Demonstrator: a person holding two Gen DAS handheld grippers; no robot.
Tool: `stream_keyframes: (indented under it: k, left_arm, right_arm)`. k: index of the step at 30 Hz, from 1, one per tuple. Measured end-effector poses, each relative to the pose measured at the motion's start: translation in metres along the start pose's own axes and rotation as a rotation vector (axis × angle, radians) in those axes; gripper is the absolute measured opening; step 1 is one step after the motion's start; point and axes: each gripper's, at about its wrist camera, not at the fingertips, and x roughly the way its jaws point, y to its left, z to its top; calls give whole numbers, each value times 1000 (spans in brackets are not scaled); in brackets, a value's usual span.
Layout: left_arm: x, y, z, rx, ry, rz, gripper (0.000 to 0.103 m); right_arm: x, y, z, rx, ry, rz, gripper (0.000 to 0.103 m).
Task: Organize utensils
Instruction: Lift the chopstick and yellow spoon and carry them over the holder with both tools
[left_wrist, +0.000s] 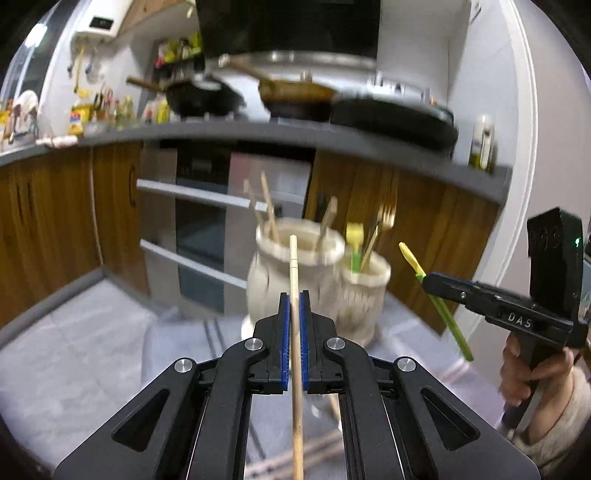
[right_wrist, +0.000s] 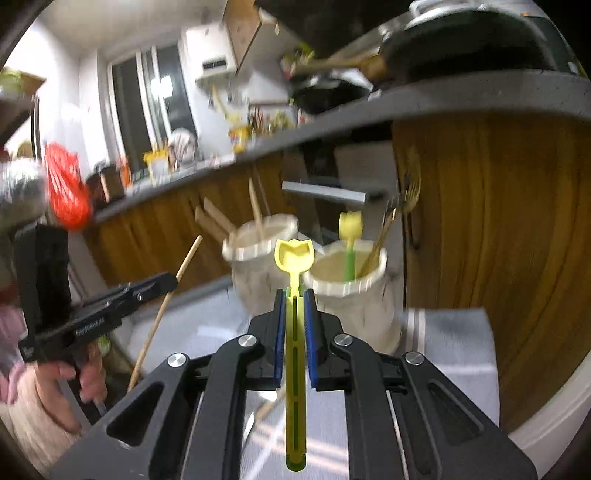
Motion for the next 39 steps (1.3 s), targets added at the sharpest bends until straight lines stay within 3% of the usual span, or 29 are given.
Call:
stream_keyframes:
  k: [11,20,30,39]
  left_arm:
    - [35,1,83,-22,-209,15,5]
    - [68,6,119,-59,-359,79,5]
    - [89,9,112,-53,-402,133,5]
    - [75,2,91,19,-389,125,5]
  right_arm:
    - [35,-24,54,52,-157,-10,10]
    - [67,-31,59,60,-217,-10,10]
    - [88,-37,47,77,-209,-28,10]
    - [90,-33,38,63,-176,-48,10]
